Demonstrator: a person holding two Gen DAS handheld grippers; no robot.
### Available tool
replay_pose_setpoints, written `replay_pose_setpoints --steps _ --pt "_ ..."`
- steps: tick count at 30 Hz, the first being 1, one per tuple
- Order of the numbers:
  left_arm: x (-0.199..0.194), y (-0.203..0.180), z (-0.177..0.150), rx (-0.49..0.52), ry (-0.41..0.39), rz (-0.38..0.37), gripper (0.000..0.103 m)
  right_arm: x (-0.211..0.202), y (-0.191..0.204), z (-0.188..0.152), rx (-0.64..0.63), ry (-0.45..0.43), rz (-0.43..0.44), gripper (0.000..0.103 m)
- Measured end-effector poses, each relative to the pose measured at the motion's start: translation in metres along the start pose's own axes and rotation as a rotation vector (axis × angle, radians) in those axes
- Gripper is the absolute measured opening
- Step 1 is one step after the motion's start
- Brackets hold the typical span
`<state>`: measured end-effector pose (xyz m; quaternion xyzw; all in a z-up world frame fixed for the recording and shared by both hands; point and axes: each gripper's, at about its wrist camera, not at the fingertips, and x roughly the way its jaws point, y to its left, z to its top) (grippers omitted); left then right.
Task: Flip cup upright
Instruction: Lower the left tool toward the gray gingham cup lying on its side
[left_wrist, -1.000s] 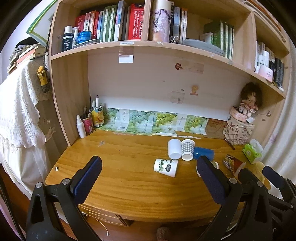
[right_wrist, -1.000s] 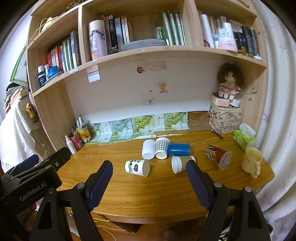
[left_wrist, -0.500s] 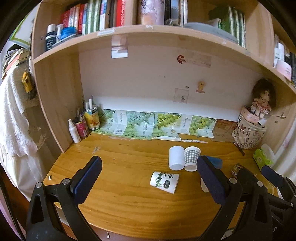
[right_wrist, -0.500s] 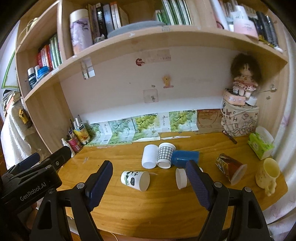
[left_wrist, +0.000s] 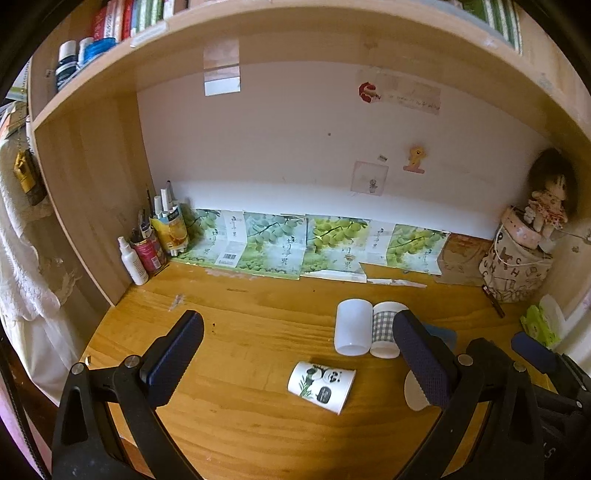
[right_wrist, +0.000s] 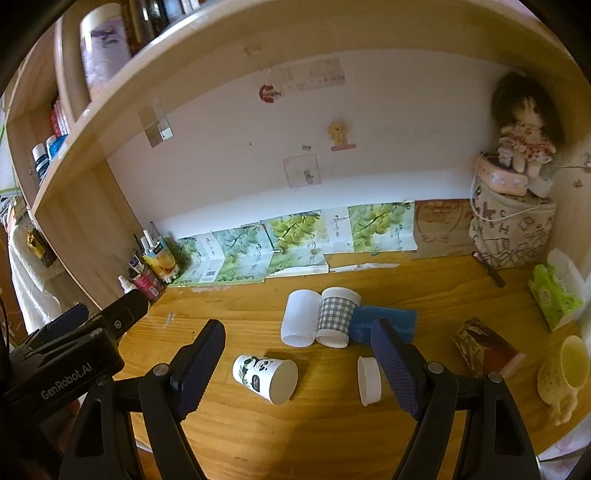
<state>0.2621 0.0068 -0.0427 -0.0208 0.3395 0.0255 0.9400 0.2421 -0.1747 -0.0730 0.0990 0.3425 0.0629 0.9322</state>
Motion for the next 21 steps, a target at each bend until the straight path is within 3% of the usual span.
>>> replay_pose_setpoints --steps 13,21 --pt "0.074 -0.018 0.03 0.007 0.109 0.003 0.102 0.074 -0.027 0.031 0.054 0.142 0.087 0.082" --pt "0.12 -0.029 0.04 0.005 0.216 -0.071 0.102 0.126 -0.046 0.039 0.119 0.263 0.091 0.082"
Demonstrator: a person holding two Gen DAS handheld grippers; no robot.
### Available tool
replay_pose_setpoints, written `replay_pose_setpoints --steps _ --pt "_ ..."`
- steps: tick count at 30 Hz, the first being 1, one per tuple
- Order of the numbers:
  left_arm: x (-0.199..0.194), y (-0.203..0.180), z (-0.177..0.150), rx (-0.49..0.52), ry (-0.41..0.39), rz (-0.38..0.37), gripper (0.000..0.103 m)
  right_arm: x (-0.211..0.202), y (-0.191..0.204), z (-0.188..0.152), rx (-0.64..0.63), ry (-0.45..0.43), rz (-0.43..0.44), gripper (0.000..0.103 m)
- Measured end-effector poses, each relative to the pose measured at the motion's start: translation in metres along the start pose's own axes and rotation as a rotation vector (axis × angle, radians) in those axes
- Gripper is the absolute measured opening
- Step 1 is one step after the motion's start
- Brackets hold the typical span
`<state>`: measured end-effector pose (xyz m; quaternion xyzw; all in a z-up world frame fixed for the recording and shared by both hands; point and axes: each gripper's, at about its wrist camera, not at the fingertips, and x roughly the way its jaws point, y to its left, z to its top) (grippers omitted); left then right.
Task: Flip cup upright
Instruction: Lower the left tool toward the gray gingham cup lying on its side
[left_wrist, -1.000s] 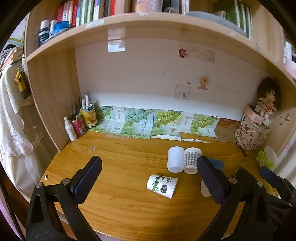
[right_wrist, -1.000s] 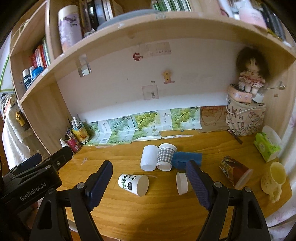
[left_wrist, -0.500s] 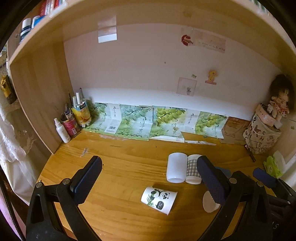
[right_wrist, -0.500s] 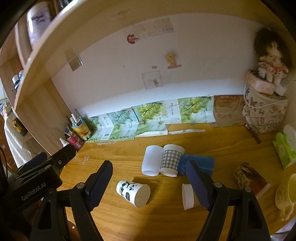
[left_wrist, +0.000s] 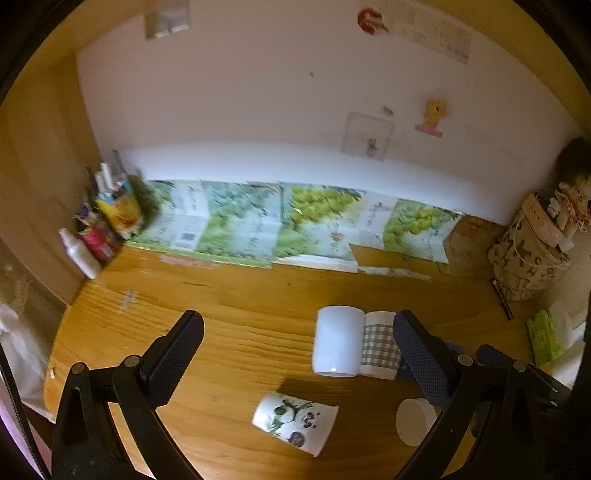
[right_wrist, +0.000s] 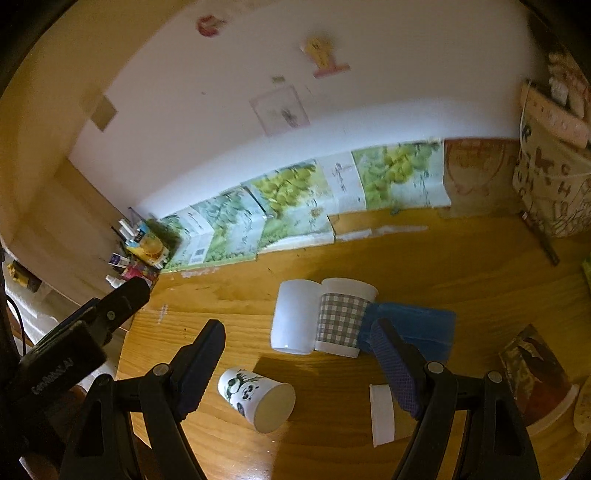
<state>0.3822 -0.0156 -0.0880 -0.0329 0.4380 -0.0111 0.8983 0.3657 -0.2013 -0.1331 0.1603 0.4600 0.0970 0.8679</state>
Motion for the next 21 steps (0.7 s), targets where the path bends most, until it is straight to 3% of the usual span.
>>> replay_pose_setpoints --steps 10,21 --pt "0.05 -0.03 0.008 0.091 0.11 -0.05 0.102 0.033 -0.035 0.011 0.07 0.098 -0.026 0.082" --pt "0.103 -0.068 0.007 0.174 0.308 -0.128 0.102 0.054 -0.072 0.012 0.128 0.161 -0.105 0.082"
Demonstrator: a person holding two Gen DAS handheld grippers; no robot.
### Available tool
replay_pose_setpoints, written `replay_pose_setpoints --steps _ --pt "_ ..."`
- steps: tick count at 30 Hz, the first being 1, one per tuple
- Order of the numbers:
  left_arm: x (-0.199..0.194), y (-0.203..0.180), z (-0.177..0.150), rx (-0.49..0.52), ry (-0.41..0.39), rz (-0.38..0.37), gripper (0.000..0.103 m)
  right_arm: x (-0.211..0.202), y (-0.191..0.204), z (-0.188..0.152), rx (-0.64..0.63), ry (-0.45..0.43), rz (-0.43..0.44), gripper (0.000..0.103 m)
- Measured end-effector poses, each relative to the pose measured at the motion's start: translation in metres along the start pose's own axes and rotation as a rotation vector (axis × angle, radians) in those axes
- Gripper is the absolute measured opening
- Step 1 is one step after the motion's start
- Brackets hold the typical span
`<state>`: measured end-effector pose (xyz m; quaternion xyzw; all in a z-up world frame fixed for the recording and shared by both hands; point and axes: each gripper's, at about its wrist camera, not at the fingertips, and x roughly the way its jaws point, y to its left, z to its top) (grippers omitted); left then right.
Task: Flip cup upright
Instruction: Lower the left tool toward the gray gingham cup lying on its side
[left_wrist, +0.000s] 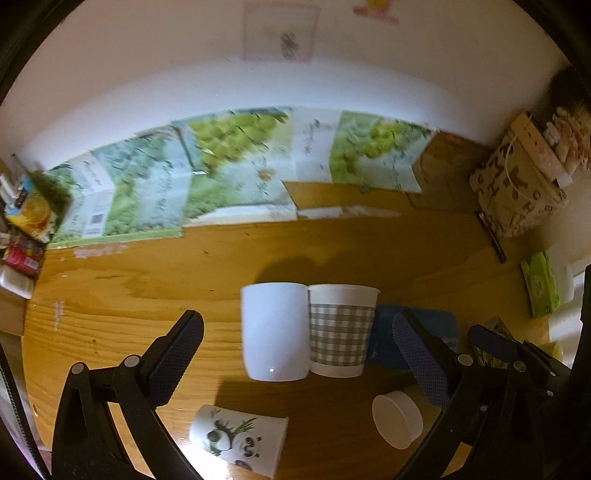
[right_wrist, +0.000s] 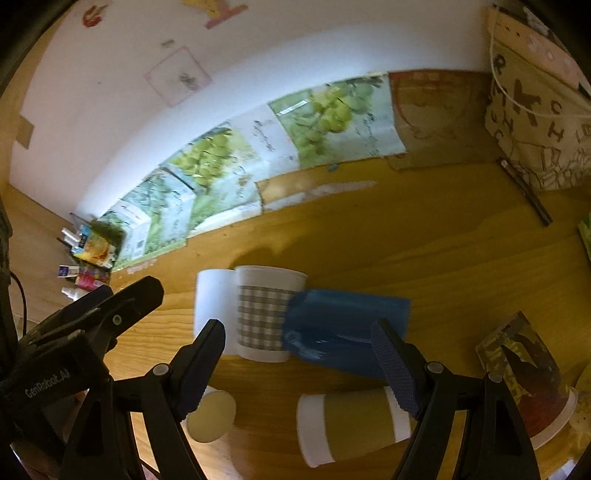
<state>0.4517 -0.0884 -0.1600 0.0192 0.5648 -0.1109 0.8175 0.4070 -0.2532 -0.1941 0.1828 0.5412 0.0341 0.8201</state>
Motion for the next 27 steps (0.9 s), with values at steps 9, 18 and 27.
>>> replay_pose_setpoints --steps 9,18,27 --pt "0.036 -0.006 0.007 -0.032 0.11 -0.036 0.102 0.011 -0.022 0.0 0.035 0.069 -0.082 0.082" --pt "0.062 -0.011 0.009 -0.036 0.168 -0.035 0.102 0.015 -0.037 0.003 0.065 0.101 -0.123 0.082" --pt "0.076 -0.018 0.008 -0.026 0.2 -0.041 0.102 0.016 -0.042 0.005 0.071 0.119 -0.136 0.082"
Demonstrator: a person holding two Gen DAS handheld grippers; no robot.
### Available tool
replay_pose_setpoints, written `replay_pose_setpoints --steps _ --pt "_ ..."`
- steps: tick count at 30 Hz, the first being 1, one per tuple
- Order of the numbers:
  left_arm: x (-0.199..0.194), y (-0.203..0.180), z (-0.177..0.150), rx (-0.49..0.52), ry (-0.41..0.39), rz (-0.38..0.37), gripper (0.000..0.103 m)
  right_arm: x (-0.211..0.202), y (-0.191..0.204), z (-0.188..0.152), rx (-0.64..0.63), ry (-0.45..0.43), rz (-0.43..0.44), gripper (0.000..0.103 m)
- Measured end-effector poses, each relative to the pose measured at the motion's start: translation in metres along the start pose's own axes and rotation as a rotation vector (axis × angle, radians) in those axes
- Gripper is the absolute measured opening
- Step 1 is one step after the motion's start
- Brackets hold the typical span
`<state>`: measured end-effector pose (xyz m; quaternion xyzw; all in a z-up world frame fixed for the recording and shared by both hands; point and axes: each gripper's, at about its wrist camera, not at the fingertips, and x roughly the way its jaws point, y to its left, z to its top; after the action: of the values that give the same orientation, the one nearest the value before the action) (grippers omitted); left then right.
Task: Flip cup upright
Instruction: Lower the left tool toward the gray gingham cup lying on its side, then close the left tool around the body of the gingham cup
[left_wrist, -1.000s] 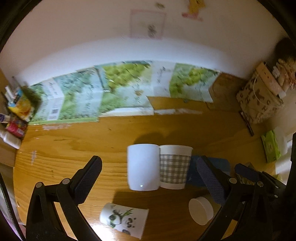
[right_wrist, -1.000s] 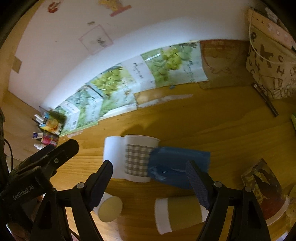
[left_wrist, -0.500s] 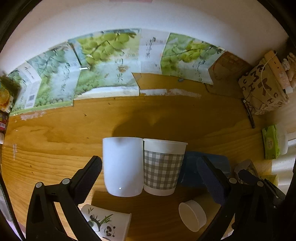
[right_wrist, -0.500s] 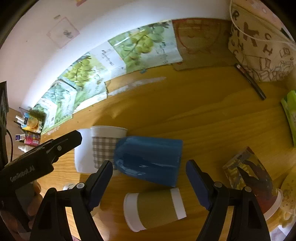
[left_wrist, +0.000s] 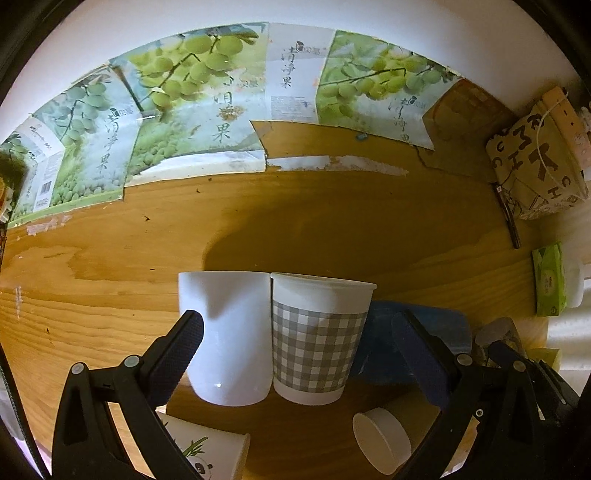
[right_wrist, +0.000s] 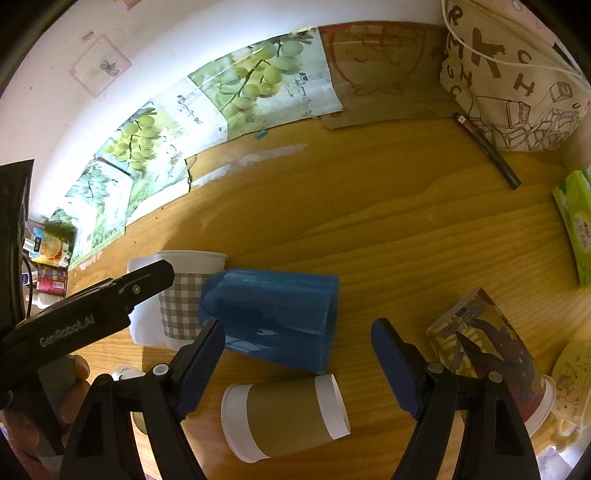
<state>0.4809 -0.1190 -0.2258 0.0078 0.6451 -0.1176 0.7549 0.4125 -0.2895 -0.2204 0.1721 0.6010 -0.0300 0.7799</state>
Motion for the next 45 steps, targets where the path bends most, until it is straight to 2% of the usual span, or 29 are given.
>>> replay_pose_setpoints --steps 6,14,19,30,35,39,41,45 --pt "0.009 -0.006 0.002 0.012 0.003 0.011 0.101 0.002 -0.002 0.002 0.003 0.01 -0.012 0.082" --pt "0.013 -0.013 0.006 0.059 -0.03 0.069 0.1 0.004 -0.007 0.004 0.015 0.016 -0.012 0.082" --pt "0.012 -0.017 0.007 0.086 -0.049 0.101 0.095 0.004 -0.01 0.004 0.023 0.019 -0.015 0.082" --pt "0.011 -0.026 0.007 0.109 -0.05 0.098 0.085 0.004 -0.01 0.004 0.025 0.024 -0.006 0.082" --pt "0.012 -0.028 0.005 0.113 -0.047 0.119 0.08 0.003 -0.011 0.005 0.024 0.027 0.0 0.082" --pt "0.015 -0.028 0.005 0.101 -0.008 0.089 0.071 0.004 -0.01 0.005 0.025 0.027 0.002 0.082" --pt "0.017 -0.028 0.004 0.085 0.016 0.075 0.07 0.004 -0.011 0.005 0.026 0.026 0.002 0.082" --pt "0.017 -0.029 0.005 0.086 0.014 0.087 0.068 0.002 -0.011 0.004 0.029 0.022 0.008 0.082"
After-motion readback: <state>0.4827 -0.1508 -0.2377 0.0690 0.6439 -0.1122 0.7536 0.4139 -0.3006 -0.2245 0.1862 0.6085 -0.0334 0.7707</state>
